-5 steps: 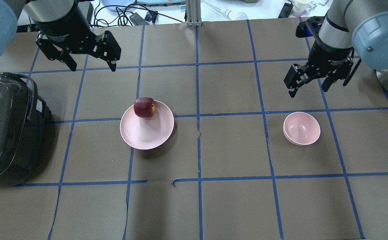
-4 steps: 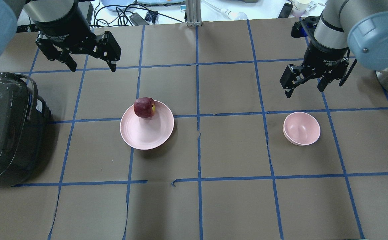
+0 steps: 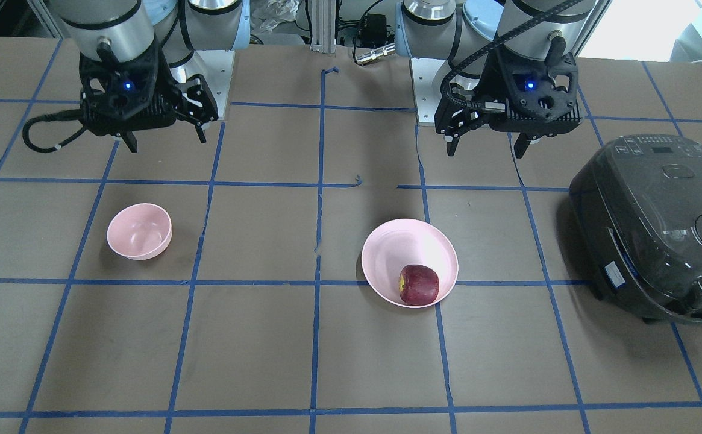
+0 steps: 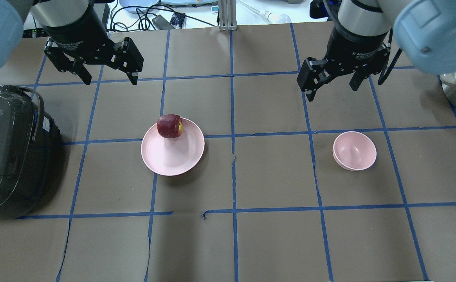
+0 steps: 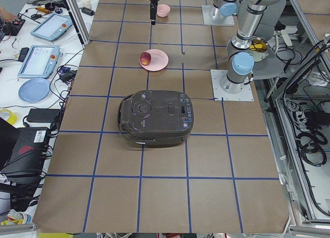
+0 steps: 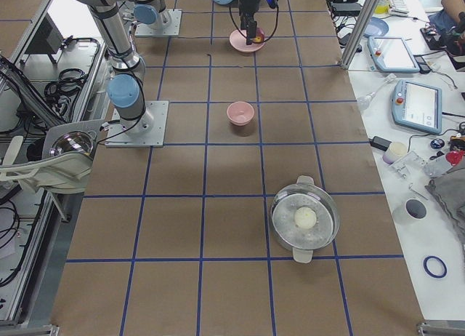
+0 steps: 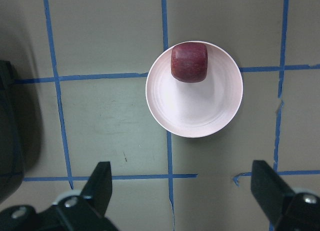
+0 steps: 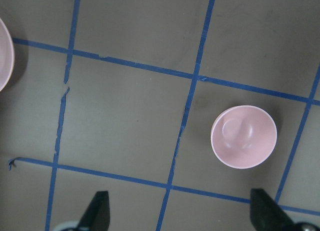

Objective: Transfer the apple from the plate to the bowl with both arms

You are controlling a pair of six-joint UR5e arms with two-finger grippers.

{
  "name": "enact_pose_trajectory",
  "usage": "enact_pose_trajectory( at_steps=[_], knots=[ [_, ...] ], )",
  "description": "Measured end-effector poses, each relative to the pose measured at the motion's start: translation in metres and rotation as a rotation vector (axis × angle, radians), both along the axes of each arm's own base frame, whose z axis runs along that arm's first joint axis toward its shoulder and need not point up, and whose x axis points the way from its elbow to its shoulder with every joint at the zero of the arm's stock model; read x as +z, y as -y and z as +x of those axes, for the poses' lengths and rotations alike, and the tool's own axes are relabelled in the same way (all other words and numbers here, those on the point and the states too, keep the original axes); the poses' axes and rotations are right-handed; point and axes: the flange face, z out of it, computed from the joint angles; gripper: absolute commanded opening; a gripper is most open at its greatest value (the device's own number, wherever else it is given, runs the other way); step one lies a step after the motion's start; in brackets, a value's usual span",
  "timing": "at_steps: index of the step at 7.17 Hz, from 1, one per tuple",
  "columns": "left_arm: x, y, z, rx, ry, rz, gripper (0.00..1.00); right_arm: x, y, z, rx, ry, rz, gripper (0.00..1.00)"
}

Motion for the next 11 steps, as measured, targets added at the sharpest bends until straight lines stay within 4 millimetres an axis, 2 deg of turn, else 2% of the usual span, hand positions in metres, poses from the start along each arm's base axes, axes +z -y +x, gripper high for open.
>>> enact_pose_trajectory(
  at_steps=[2, 6, 8, 11],
  knots=[
    [0.0, 0.0, 0.0, 0.0, 0.0, 0.0, 1.0, 0.007, -0.004, -0.002, -0.042, -0.009, 0.012, 1.0],
    [-0.004, 0.002, -0.002, 0.002, -0.003, 0.008, 1.0, 0.005, 0.005, -0.026, -0.137, -0.004, 0.024, 1.0],
    [-0.005, 0.003, -0.002, 0.006, -0.003, 0.009, 1.0, 0.013, 0.0, -0.028, -0.143, -0.005, 0.005, 1.0],
    [-0.003, 0.003, -0.002, 0.006, -0.006, 0.004, 1.0, 0.014, -0.003, -0.03, -0.141, -0.019, 0.007, 1.0]
  ],
)
